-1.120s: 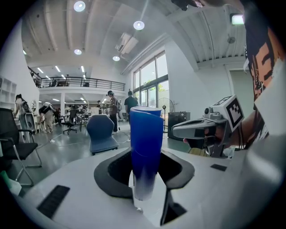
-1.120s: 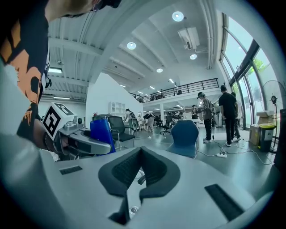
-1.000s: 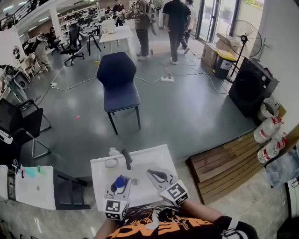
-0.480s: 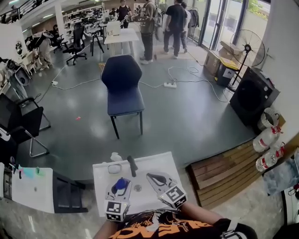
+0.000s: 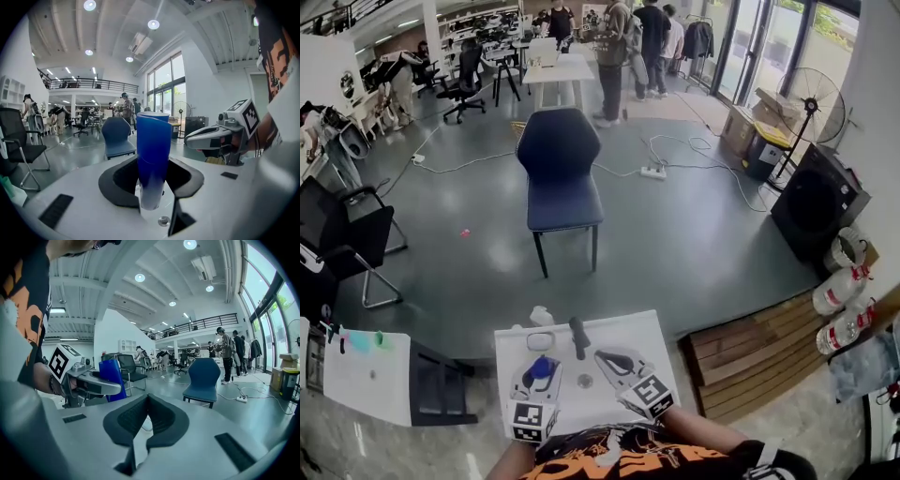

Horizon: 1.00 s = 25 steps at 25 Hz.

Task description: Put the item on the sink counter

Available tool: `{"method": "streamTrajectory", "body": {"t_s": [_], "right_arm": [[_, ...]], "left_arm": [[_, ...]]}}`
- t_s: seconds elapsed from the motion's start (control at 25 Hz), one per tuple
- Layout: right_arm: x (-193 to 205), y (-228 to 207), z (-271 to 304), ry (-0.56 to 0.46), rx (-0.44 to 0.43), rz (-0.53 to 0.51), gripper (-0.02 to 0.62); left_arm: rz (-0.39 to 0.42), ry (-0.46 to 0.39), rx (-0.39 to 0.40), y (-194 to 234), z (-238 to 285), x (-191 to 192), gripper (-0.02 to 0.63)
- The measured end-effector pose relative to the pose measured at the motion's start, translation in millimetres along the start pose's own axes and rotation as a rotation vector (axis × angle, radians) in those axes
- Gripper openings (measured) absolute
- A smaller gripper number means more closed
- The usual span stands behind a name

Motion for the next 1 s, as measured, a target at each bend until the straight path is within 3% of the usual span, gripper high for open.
{"method": "streamTrajectory", "body": {"t_s": [0.56,1.0], "right_arm": [[6,0,70,0.038,-0.046,0.011,0.014],[10,15,141,0.092,-0.115,-0.006,0.014]], "left_arm": [[0.013,0.008,-0.042,62,20,-1,0.166],[0.006,0.019,-0.119,135,34,5,0.166]]}}
Point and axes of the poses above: the fingertips, and each gripper's own axes: z forward along the fingers, y to its left, x out of its underside, the point moved 9 cm from there along -z, backward along the fingers, and after that the axes turned 15 degrees about -z, right-handed, at the moved point
